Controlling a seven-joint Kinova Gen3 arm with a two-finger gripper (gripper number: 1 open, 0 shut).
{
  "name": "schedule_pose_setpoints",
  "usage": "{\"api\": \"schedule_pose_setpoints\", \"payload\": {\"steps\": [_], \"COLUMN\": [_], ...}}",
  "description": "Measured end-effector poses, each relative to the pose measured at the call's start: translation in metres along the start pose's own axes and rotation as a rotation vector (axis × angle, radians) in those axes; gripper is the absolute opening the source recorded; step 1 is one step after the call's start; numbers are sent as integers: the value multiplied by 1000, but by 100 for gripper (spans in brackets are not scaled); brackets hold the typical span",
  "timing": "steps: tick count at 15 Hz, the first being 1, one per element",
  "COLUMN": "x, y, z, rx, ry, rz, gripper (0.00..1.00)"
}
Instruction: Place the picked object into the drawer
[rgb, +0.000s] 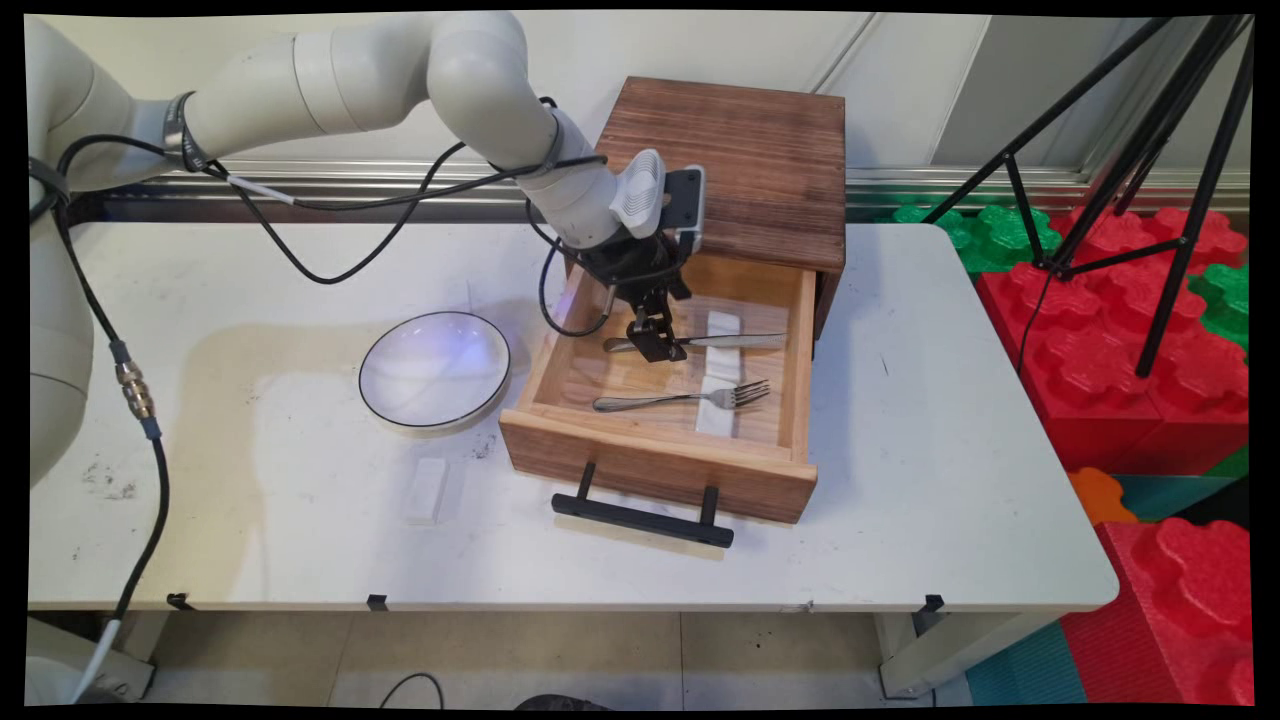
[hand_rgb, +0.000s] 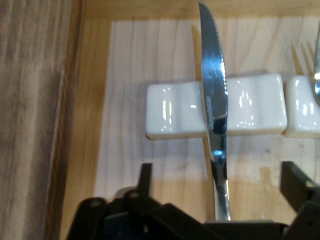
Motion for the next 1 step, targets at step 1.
{"api": "schedule_pose_setpoints", "payload": {"steps": [1], "x": [2], "y": [1], "z": [-2], "rx": [3], "ry": [5], "rz": [-4], "gripper": [100]}}
